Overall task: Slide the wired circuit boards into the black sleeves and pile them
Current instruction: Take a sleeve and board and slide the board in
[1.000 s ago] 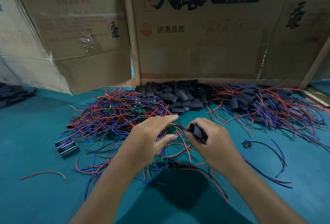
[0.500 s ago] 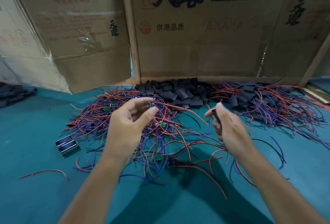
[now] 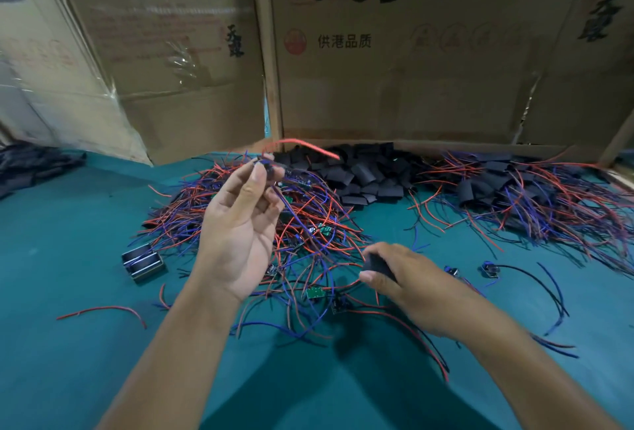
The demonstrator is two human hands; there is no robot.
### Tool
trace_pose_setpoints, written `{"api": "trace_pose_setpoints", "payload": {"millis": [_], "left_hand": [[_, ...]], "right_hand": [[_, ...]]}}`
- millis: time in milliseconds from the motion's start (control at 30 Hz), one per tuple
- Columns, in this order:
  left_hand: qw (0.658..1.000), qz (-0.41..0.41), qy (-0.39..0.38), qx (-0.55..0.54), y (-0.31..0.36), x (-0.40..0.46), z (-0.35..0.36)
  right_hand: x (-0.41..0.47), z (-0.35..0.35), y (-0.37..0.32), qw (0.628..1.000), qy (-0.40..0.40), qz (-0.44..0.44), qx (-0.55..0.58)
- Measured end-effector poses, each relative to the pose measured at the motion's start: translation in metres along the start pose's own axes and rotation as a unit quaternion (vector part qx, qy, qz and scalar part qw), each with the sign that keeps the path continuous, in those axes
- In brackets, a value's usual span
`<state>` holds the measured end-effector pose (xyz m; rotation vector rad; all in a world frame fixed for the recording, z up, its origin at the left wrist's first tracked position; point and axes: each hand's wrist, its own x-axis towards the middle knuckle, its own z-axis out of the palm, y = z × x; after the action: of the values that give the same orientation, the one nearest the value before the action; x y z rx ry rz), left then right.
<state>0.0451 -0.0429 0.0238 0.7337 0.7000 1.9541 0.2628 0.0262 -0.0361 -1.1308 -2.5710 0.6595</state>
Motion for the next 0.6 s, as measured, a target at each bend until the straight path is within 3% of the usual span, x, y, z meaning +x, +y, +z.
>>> {"api": "trace_pose_setpoints", "payload": {"millis": [233, 467, 600], "left_hand": [[0.999, -0.002, 0.028, -0.044, 0.005, 0.002, 0.0], [0.995, -0.028, 0.031, -0.087, 0.007, 0.004, -0.001], [0.993, -0.043, 0.02, -0.107, 0.005, 0.004, 0.0]], "right_hand": [[-0.004, 0.005, -0.014, 0.996, 0.006, -0.084, 0.04], [-0.004, 0.014, -0.017, 0.959, -0.031, -0.113, 0.257], [-0.003, 0.016, -0.02, 0.951, -0.031, -0.119, 0.283]]}}
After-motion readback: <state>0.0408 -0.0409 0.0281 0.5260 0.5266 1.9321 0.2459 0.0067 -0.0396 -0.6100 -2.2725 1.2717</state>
